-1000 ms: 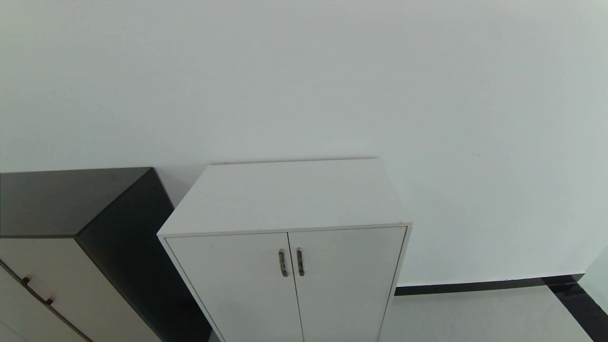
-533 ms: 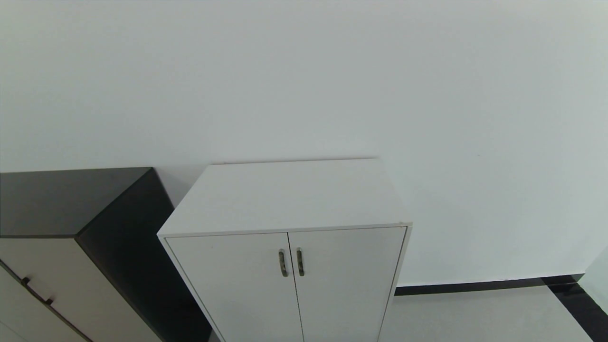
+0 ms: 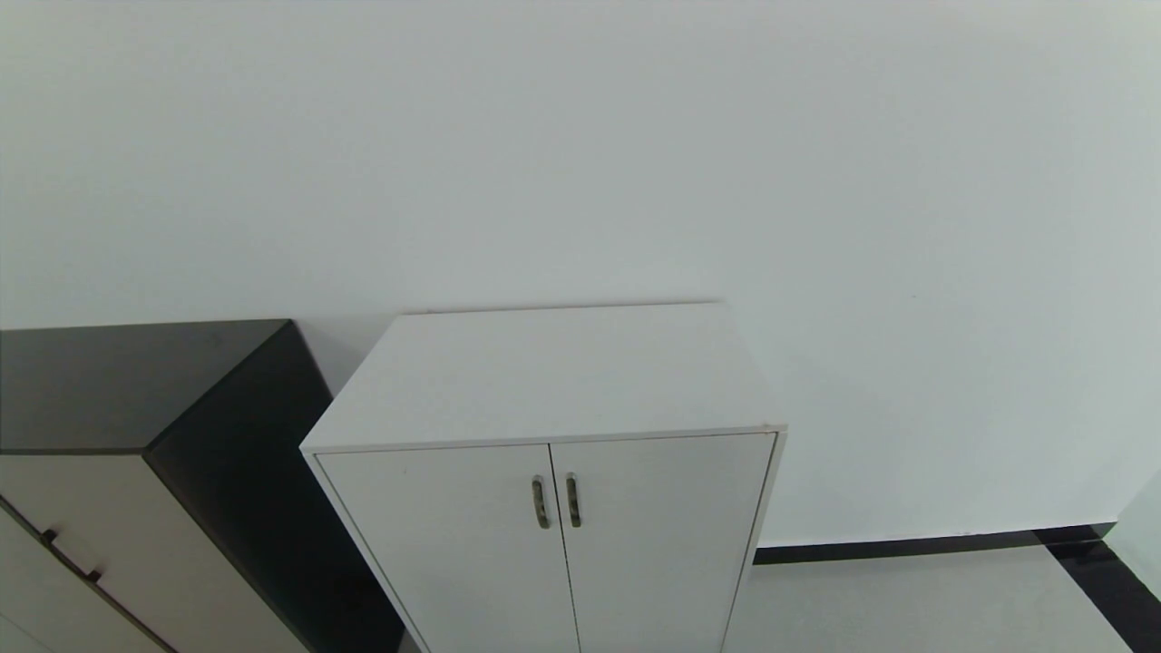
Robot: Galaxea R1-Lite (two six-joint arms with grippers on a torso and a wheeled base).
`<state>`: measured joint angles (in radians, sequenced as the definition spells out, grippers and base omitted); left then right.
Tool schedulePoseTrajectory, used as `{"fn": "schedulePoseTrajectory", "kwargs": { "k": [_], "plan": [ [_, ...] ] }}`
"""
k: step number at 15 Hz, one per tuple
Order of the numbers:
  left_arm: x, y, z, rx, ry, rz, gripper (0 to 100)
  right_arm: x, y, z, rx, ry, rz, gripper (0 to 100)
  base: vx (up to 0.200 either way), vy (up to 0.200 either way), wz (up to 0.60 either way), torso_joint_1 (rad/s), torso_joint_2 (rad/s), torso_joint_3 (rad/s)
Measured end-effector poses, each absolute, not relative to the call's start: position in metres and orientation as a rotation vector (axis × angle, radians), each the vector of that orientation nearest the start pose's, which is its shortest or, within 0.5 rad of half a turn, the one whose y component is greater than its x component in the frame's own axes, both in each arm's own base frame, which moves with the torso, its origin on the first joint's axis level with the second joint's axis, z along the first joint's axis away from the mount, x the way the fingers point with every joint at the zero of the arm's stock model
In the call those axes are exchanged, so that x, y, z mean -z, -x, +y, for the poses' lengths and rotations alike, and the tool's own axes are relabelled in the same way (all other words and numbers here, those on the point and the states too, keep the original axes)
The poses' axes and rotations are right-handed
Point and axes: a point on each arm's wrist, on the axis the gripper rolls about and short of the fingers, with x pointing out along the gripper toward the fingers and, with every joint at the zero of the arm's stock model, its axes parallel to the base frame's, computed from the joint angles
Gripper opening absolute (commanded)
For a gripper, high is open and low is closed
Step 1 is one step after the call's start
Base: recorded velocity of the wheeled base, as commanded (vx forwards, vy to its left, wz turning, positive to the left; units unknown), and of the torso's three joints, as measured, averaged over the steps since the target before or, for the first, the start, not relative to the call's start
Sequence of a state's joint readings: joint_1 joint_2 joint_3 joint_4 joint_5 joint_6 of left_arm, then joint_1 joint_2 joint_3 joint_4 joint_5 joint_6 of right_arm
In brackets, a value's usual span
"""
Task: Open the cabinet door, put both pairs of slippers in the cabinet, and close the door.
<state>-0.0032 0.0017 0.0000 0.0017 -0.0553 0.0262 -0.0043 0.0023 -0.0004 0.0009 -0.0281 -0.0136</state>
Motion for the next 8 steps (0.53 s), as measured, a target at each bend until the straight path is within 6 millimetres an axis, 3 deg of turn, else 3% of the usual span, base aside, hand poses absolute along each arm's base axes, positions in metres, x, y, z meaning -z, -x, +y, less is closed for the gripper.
{"fn": "schedulePoseTrajectory", "kwargs": {
  "k": [8],
  "plan": [
    [-0.0753, 0.0228, -0.0011, 0.057, -0.023, 0.002, 0, -0.0754, 0.0228, -0.0005, 0.030, 0.013, 0.001, 0, 0.000, 0.000, 0.00, 0.000, 0.00, 0.000]
  ]
}}
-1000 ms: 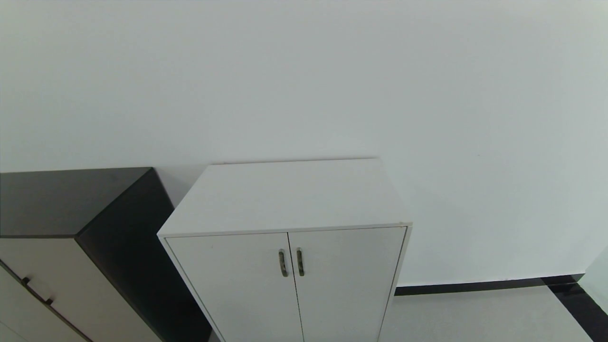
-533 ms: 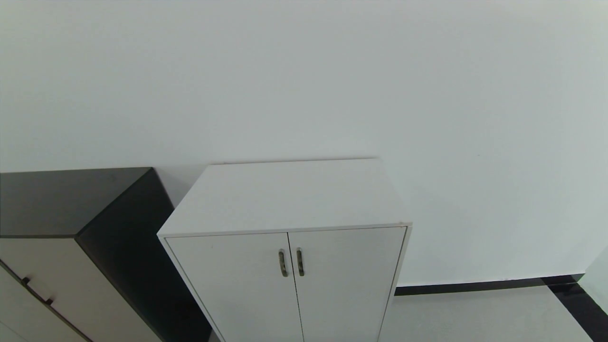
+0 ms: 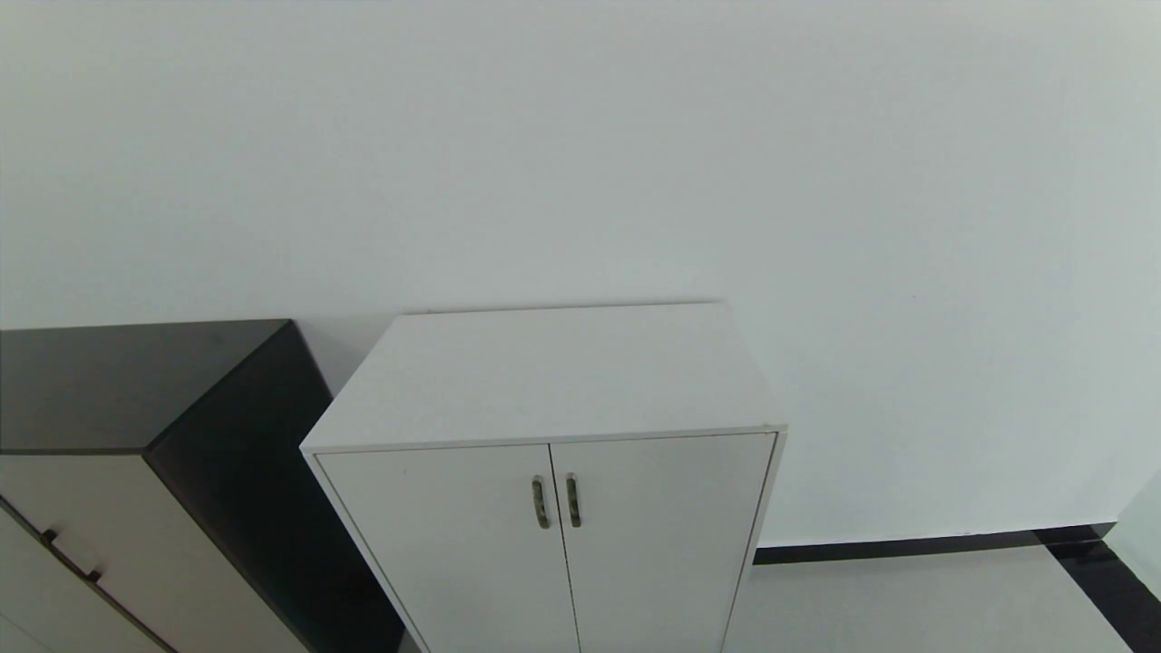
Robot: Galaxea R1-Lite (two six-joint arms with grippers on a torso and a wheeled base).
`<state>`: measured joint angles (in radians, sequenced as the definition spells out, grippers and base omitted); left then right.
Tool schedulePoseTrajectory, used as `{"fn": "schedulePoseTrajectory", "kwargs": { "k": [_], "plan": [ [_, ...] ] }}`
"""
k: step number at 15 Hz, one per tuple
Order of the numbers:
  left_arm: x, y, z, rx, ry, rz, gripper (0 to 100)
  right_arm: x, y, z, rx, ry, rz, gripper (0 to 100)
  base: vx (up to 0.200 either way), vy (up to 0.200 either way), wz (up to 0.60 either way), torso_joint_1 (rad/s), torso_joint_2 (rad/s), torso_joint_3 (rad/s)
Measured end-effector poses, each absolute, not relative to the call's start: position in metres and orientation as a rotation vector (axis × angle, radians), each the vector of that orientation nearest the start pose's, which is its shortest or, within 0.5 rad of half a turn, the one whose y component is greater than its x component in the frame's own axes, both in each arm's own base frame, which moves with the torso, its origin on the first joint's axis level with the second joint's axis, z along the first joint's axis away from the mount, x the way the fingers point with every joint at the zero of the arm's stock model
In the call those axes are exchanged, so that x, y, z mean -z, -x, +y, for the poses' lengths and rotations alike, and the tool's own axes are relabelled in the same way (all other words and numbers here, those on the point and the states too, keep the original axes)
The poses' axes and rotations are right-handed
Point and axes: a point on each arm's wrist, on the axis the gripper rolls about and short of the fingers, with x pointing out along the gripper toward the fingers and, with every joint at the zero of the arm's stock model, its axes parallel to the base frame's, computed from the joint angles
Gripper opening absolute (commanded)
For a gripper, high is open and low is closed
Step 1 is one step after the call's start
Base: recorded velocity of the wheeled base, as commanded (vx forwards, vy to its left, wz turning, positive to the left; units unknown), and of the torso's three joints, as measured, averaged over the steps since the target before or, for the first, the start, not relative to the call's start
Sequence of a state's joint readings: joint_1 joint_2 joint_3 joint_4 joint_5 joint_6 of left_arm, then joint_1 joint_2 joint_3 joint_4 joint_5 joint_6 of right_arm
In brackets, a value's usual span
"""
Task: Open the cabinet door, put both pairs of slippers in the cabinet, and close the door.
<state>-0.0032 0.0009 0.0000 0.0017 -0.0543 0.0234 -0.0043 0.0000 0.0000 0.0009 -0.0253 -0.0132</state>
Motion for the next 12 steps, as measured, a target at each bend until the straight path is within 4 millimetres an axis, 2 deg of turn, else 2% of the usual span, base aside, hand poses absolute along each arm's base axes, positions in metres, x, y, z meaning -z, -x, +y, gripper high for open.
{"fn": "schedulePoseTrajectory", "kwargs": {
  "k": [12],
  "plan": [
    [-0.0753, 0.0227, -0.0012, 0.058, -0.023, 0.003, 0, -0.0753, 0.0228, -0.0004, 0.022, 0.012, 0.002, 0, 0.000, 0.000, 0.00, 0.000, 0.00, 0.000]
  ]
}}
